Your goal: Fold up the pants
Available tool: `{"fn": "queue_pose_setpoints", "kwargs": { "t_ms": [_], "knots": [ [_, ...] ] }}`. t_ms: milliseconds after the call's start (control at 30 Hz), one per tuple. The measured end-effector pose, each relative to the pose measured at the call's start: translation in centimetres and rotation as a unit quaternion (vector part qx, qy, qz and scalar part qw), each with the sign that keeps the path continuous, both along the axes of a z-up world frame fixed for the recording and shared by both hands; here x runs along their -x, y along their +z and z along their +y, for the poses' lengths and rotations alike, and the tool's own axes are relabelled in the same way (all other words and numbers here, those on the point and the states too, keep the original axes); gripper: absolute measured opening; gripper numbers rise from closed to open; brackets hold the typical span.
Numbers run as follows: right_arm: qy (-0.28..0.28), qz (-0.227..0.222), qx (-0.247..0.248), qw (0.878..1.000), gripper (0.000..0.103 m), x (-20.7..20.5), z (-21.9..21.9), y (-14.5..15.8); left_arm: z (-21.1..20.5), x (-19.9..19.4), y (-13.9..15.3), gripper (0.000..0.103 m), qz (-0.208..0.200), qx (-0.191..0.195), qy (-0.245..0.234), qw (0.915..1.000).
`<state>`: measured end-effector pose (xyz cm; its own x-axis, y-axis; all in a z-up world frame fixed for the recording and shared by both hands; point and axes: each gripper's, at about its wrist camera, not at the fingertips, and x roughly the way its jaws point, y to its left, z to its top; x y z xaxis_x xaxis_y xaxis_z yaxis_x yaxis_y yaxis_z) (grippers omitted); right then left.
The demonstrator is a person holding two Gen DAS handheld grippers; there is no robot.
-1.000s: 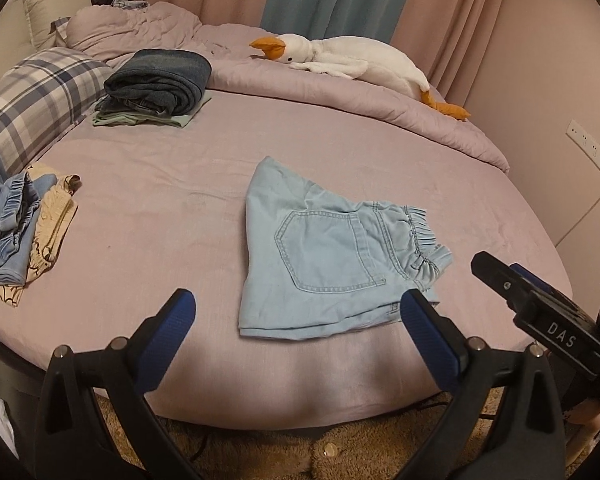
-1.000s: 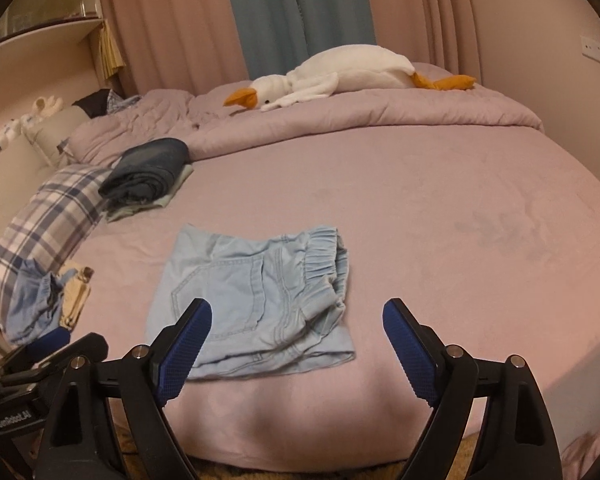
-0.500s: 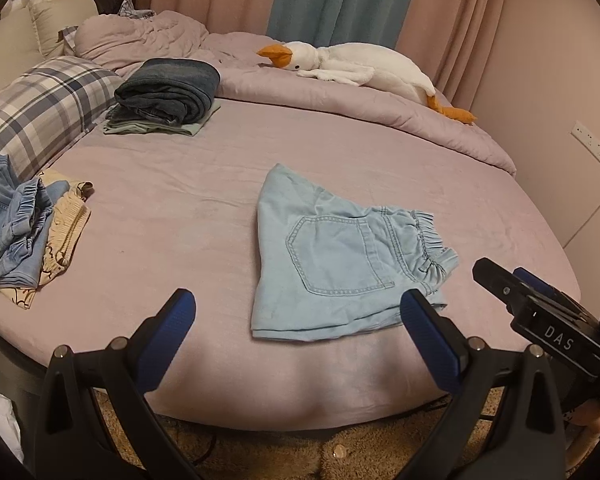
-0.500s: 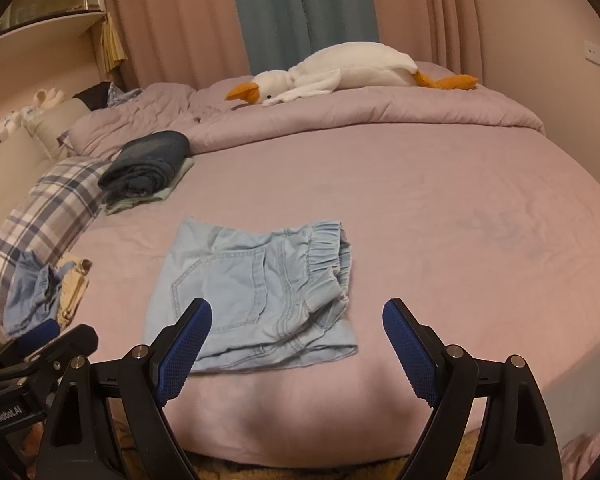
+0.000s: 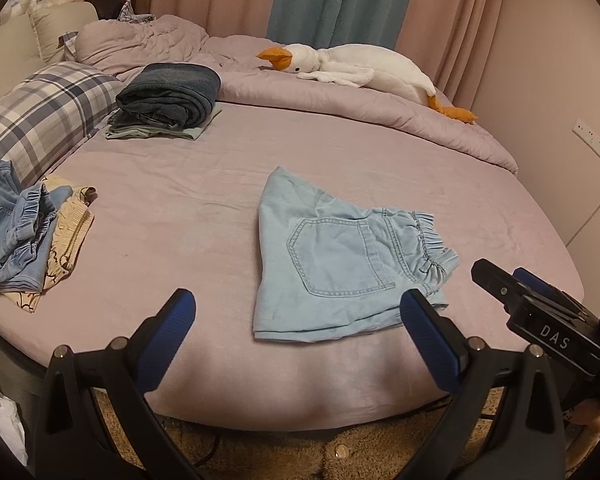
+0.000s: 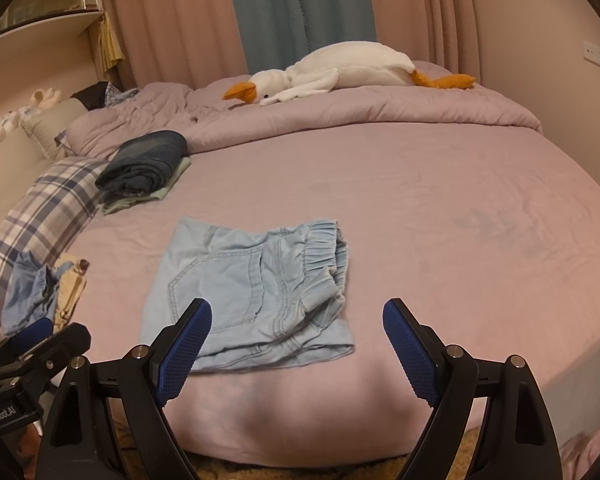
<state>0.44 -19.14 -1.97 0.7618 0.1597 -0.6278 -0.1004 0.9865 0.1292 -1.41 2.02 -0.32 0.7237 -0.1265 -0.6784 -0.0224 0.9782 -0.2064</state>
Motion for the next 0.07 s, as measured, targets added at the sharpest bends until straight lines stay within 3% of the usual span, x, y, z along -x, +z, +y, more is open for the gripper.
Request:
{"fn": "queue_pose_setpoints", "kwargs": {
  "t_ms": [67],
  "knots": [
    [-0.001,0.001,0.0,1.0,0.087,0.04,-0.01,-0.04,-0.03,0.03,0.06,0.102,-0.001,0.001,-0.002,1.0]
  ]
}}
